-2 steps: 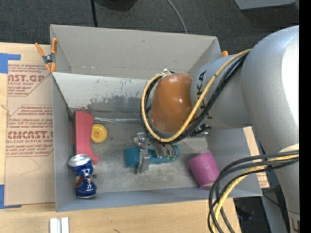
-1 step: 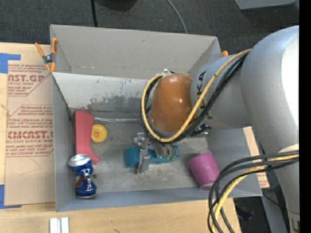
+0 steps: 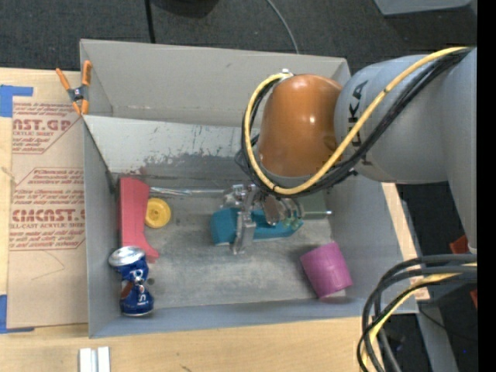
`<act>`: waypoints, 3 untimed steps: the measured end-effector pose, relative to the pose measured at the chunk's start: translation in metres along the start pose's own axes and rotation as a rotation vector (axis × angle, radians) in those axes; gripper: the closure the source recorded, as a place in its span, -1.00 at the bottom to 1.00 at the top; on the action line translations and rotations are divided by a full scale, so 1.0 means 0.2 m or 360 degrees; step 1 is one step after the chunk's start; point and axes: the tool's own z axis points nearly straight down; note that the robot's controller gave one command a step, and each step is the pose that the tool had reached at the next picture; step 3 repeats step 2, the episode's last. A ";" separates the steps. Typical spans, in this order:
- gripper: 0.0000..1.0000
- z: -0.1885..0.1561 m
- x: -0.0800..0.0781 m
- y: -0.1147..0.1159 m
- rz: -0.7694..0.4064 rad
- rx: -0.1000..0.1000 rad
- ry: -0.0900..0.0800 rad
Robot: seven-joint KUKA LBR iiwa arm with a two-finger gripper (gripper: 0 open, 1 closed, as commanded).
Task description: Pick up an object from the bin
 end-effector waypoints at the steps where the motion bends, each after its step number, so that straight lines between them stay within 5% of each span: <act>1: 1.00 0.00 0.00 0.00 0.0000 0.0000 0.0000; 2: 1.00 -0.47 -0.13 0.05 0.0030 -0.0002 0.0005; 3: 1.00 -0.47 -0.13 0.05 0.0030 -0.0002 0.0005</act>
Offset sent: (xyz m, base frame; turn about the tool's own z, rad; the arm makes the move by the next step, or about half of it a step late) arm 0.0265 0.0121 0.0978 0.0184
